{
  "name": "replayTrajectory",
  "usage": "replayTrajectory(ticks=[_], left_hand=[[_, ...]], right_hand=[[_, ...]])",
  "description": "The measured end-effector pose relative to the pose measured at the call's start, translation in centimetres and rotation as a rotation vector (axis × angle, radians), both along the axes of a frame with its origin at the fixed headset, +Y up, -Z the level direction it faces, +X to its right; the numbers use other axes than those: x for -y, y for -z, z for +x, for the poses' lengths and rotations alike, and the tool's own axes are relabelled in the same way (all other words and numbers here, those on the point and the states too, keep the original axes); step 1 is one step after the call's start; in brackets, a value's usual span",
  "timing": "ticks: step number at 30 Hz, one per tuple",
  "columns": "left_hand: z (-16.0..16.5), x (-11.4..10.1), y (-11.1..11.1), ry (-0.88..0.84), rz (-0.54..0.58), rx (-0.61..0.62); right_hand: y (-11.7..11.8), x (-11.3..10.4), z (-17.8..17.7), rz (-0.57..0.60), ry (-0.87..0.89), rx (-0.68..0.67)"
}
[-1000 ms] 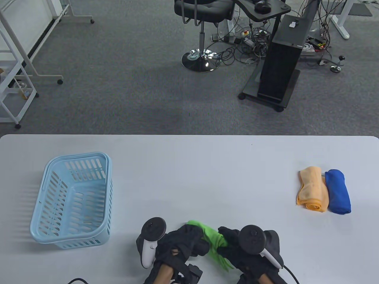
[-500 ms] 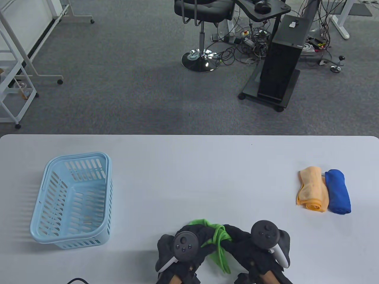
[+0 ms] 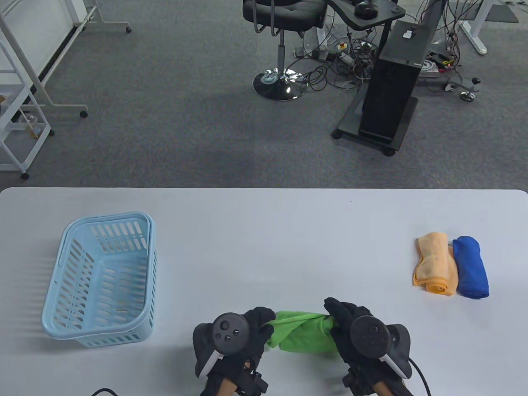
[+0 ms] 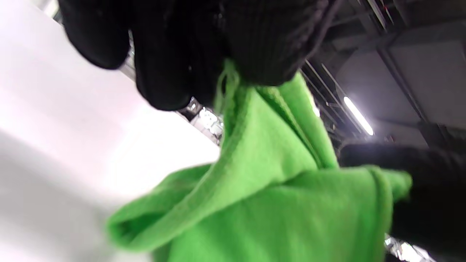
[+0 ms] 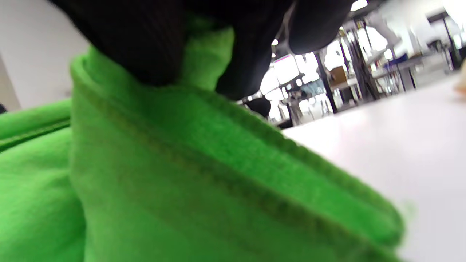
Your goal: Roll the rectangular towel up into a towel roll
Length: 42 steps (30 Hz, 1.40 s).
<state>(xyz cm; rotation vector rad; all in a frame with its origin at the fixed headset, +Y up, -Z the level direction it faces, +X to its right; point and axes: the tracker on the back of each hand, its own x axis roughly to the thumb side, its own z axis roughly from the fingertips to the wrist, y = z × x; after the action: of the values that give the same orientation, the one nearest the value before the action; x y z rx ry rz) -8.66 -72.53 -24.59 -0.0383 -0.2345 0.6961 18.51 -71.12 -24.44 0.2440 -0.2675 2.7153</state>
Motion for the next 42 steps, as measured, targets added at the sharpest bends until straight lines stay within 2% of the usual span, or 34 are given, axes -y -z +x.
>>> replayTrajectory(ticks=[5,10,14,16,21,23,25,27,30,33,39,42], left_hand=[[1.0,0.7,0.2,0.051,-0.076,0.064],[0.8,0.7,0.2,0.062,-0.065,-0.004],[0.2,1.2,0.4,0.041,-0.087,-0.045],[-0.1,1.4,0.4,0.021,-0.113,-0.066],[-0.1,1.8,0.7,-0.047,-0.175,-0.061],[0.0,1.9,0.7,-0.100,-0.196,-0.048],[0.3,1.8,0.8,-0.214,-0.208,0.022],[0.5,1.5,0.7,-0.326,-0.226,0.064],[0.9,1.1,0.8,-0.470,-0.225,0.159],[0.9,0.8,0.8,-0.543,-0.204,0.163],[0.1,0.7,0.9,-0.464,-0.175,0.082],[-0.2,0.9,0.8,-0.364,-0.165,0.049]], right_hand=[[-0.1,0.0,0.0,0.036,-0.004,-0.024],[0.0,0.7,-0.6,0.024,-0.082,-0.056],[0.5,1.5,-0.4,-0.159,-0.169,-0.099],[0.8,1.6,0.4,-0.226,-0.133,-0.113],[1.2,2.8,2.5,-0.488,0.003,-0.123],[1.1,3.8,2.3,-0.564,0.060,-0.142],[1.1,4.6,1.4,-0.613,0.019,-0.141],[1.2,4.6,0.7,-0.563,-0.052,-0.091],[1.5,4.6,0.1,-0.515,0.019,-0.028],[1.7,4.4,0.0,-0.492,0.054,0.025],[2.0,3.6,1.3,-0.393,0.073,0.093],[2.0,2.5,2.5,-0.265,0.095,0.174]])
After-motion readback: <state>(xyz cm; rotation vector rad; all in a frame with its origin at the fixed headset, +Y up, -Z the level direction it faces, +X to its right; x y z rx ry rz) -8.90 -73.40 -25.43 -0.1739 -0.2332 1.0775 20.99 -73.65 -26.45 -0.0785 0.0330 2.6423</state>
